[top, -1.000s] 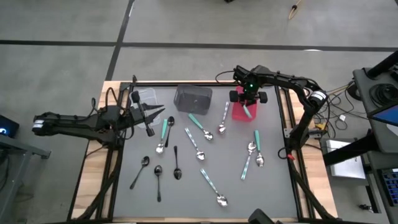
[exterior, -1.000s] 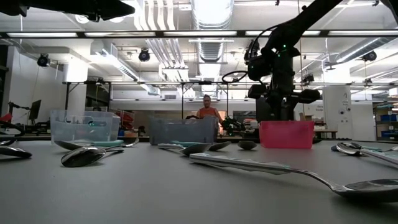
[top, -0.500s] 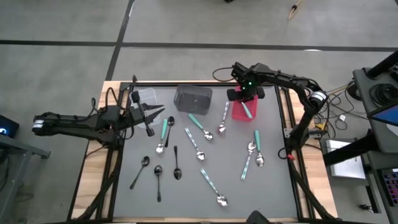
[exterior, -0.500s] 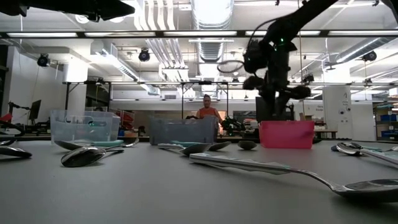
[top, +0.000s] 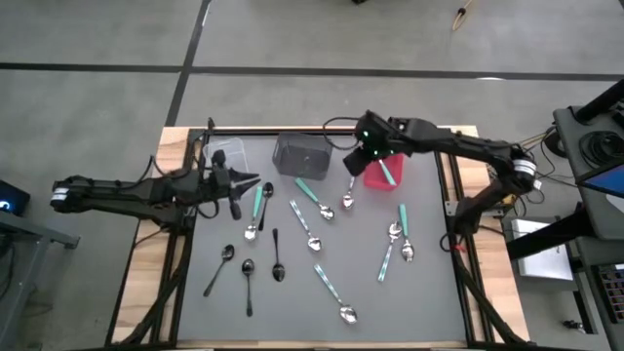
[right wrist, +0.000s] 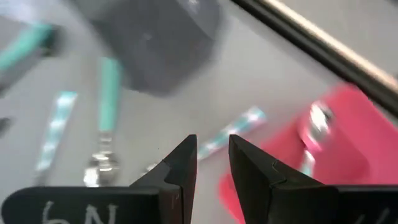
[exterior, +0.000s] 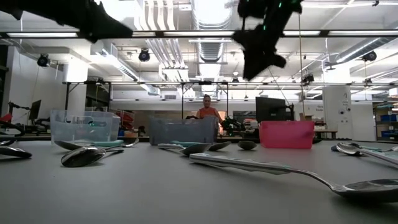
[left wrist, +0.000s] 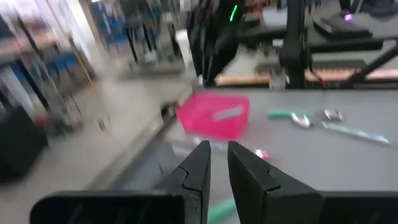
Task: Sort silverware by color (type)
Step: Put the middle left black spoon into the transparent bin
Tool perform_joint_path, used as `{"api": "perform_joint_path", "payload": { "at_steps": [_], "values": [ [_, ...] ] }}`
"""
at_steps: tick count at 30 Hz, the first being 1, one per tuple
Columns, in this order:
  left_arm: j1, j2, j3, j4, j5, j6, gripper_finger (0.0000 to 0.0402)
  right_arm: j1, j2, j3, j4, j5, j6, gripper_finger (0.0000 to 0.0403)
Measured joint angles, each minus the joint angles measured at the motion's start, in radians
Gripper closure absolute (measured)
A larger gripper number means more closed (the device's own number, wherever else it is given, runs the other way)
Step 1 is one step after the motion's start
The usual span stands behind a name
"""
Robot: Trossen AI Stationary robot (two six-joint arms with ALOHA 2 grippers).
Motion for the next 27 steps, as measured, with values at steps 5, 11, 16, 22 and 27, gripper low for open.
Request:
{"api": "perform_joint_path", "payload": {
  "at_steps": [5,11,16,22,27],
  "values": [
    [0.0,0.001,0.004,-0.107,0.0,-0.136,0.0364,0.153,-0.069,-0.058,0.19,0.04,-0.077,0.0319],
    [0.0,0.005,0.006,-0.097,0.0,-0.182,0.0364,0.307,-0.095,-0.126,0.395,0.067,-0.19,0.0319],
    [0.0,0.017,0.006,-0.1,0.0,-0.298,0.0364,0.389,-0.086,-0.173,0.527,0.067,-0.292,0.0319],
    [0.0,0.041,0.006,-0.128,0.084,-0.479,0.0364,0.439,-0.087,-0.255,0.66,0.065,-0.451,0.0319],
    [-0.007,0.068,0.006,-0.191,0.227,-0.697,0.0364,0.439,-0.089,-0.289,0.694,0.058,-0.487,0.0319]
  ]
}}
